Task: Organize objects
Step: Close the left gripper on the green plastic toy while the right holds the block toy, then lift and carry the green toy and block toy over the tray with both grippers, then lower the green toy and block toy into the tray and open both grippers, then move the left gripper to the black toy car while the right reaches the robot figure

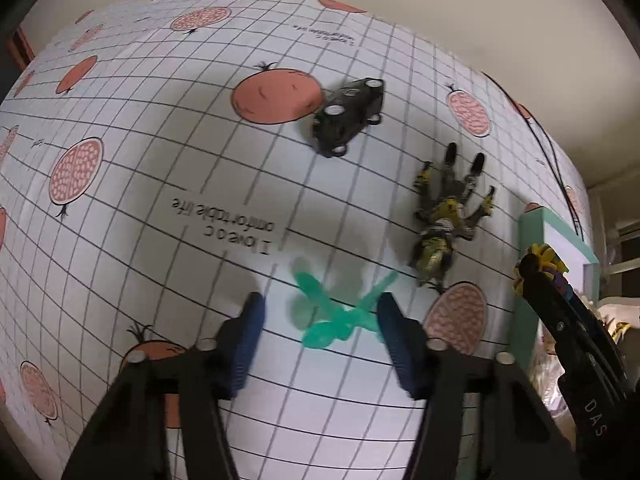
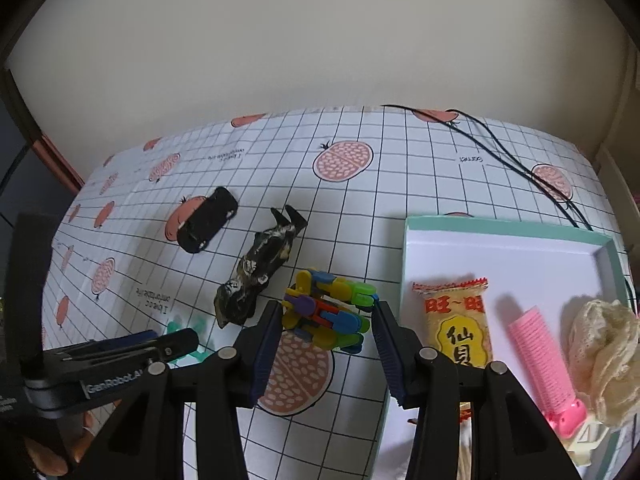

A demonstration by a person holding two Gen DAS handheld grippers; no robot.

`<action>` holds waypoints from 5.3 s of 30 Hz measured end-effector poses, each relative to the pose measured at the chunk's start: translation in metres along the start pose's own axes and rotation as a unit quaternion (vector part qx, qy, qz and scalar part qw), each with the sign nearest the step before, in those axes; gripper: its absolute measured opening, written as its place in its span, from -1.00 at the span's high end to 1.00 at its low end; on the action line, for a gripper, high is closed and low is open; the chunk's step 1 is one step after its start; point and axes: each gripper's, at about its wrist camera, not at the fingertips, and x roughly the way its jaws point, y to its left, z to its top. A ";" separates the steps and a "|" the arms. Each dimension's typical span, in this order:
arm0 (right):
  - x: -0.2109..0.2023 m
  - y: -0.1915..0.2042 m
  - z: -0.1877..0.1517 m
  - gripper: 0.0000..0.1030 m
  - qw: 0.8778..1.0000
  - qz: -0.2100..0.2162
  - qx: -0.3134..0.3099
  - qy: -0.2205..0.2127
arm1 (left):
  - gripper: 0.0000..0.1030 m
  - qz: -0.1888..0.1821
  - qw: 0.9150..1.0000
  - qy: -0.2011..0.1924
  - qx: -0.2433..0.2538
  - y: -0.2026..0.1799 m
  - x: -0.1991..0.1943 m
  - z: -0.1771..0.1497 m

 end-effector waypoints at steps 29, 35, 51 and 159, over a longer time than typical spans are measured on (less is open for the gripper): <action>-0.051 -0.009 0.014 0.05 0.999 0.009 -0.014 -0.046 | 0.82 -0.060 0.992 -0.109 -0.032 -0.031 -0.050 0.008; -0.063 -0.021 0.016 0.05 0.998 0.007 -0.009 -0.055 | 0.82 -0.084 0.985 -0.146 -0.022 -0.056 -0.072 0.009; -0.084 -0.094 0.005 0.04 0.998 -0.033 0.024 -0.052 | 0.82 -0.133 0.980 -0.147 0.014 -0.138 -0.067 0.001; -0.055 -0.141 -0.013 -1.00 0.993 -0.084 0.071 0.033 | -0.89 0.024 0.991 -0.123 -0.042 -0.120 -0.017 0.000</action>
